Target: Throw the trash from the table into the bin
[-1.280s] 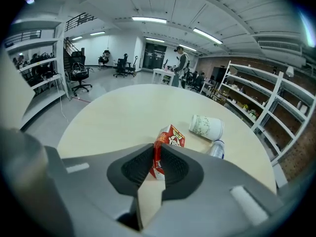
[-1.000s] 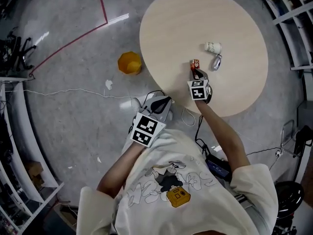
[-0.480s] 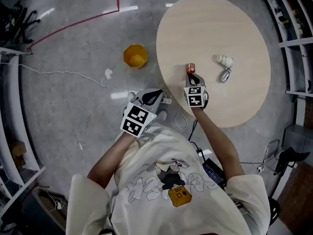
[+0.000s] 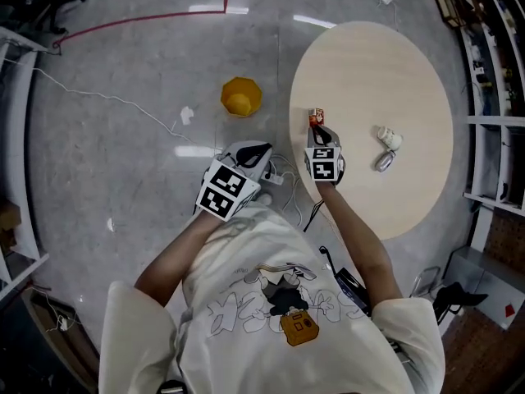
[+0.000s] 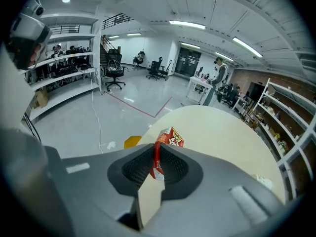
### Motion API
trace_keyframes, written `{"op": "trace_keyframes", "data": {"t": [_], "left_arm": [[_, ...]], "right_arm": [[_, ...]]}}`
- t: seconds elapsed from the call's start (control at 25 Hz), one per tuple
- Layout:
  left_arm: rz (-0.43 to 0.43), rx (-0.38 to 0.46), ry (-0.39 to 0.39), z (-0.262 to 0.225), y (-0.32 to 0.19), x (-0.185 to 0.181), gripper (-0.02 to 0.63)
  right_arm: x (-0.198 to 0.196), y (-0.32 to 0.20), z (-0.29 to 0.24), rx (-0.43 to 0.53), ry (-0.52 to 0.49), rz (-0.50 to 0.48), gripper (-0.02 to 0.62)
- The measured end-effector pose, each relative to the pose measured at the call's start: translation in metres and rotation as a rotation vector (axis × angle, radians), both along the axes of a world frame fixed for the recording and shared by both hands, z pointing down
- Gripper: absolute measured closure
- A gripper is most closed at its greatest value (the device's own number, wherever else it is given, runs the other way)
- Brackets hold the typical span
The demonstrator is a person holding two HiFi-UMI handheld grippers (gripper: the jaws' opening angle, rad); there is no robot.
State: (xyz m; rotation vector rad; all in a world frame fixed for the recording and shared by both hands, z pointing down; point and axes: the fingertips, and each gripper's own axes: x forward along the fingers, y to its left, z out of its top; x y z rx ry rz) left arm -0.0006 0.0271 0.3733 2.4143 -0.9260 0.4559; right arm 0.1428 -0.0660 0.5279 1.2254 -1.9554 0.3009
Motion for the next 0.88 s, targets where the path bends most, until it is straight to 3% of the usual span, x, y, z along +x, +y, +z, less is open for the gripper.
{"op": "trace_keyframes", "data": {"t": [0.36, 0.52, 0.88], "left_arm": [[-0.082, -0.036, 0.031, 0.012, -0.031, -0.06, 0.6], [-0.119, -0.066, 0.039, 0.02, -0.043, -0.084, 0.6], [-0.222, -0.205, 0.099, 0.073, -0.072, -0.126, 0.6]], "right_arm": [[-0.075, -0.036, -0.006, -0.026, 0.01, -0.088, 0.551], [-0.115, -0.048, -0.007, -0.04, -0.038, -0.122, 0.551], [-0.19, -0.061, 0.016, -0.131, -0.044, -0.195, 0.551]]}}
